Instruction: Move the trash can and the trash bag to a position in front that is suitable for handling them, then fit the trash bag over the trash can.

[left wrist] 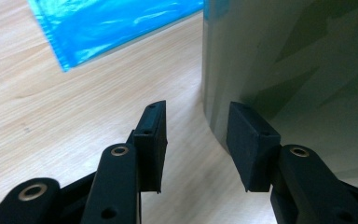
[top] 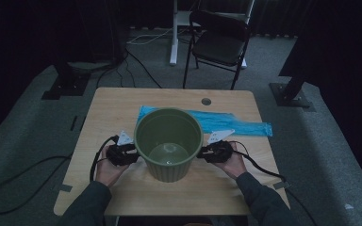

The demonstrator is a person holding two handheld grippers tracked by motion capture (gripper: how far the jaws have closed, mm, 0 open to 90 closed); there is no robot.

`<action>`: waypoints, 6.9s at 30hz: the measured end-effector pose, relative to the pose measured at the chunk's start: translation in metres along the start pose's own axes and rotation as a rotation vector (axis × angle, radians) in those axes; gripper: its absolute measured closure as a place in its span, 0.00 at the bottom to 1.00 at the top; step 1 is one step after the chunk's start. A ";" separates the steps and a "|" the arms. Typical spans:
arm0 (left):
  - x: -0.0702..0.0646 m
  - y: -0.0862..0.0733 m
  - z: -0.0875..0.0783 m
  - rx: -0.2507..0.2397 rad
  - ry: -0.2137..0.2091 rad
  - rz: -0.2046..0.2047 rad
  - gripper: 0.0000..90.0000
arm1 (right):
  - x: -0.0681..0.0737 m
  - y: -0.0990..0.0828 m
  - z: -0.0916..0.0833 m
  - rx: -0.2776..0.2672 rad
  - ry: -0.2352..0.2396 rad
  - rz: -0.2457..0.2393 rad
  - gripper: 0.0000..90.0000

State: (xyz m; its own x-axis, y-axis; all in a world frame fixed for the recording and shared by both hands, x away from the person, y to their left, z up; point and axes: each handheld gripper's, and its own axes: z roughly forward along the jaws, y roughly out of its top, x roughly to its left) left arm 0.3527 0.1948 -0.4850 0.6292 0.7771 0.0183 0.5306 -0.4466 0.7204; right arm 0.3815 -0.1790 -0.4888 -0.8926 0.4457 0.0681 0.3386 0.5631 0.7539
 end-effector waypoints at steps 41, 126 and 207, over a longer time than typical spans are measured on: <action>0.018 -0.006 0.012 0.046 -0.045 -0.076 0.55 | -0.132 -0.019 0.017 0.187 -0.317 0.211 0.59; 0.017 -0.003 0.009 0.015 -0.035 -0.080 0.55 | -0.032 0.012 -0.051 0.041 -0.206 0.130 0.62; 0.018 0.002 0.008 -0.022 -0.029 -0.091 0.54 | -0.094 0.012 0.018 0.216 -0.302 0.247 0.45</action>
State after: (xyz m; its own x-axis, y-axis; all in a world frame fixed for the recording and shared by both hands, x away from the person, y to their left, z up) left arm 0.3698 0.2047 -0.4893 0.5954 0.8006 -0.0680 0.5739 -0.3645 0.7333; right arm 0.4747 -0.2019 -0.4978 -0.6613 0.7500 0.0109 0.6138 0.5328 0.5826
